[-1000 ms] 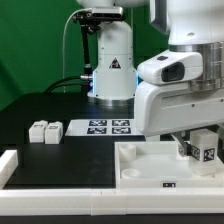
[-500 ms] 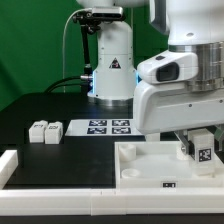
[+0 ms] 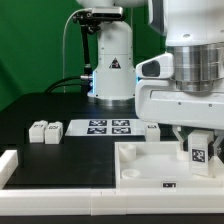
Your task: Assemble one leg
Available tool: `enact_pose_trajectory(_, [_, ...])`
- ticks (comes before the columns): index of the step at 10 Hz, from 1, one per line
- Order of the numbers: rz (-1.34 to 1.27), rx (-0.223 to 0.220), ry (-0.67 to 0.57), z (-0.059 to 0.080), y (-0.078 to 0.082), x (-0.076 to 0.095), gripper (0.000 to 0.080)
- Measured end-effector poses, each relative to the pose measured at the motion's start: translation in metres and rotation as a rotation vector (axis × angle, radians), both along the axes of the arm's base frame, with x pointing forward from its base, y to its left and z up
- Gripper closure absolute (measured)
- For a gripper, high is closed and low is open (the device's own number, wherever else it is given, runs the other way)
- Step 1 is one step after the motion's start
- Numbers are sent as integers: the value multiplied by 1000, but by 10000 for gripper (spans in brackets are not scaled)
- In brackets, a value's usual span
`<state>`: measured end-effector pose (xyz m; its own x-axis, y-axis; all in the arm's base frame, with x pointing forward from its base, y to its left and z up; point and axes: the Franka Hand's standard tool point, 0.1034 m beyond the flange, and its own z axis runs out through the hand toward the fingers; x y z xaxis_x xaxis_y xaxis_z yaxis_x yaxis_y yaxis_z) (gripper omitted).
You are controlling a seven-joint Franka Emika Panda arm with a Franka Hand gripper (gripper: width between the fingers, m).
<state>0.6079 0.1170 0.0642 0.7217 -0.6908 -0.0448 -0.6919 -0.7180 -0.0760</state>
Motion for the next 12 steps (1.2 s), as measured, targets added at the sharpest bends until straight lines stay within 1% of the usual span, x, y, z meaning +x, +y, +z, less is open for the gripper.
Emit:
enact_pose_trajectory(2, [-389, 20, 37, -1, 4, -1, 509])
enact_pose_trajectory(5, [-540, 27, 48, -1, 4, 0, 509])
enact_pose_trajectory(6, [-519, 27, 46, -1, 4, 0, 509])
enact_pose_trajectory(7, [-475, 26, 42, -1, 5, 0, 410])
enact_pose_trajectory(8, [-405, 20, 35, 0, 6, 0, 272])
enact_pose_trajectory(9, [-312, 17, 25, 0, 8, 0, 188])
enact_pose_trajectory(10, [-125, 13, 7, 0, 7, 0, 156])
enact_pose_trajectory(12, [101, 7, -14, 0, 8, 0, 151])
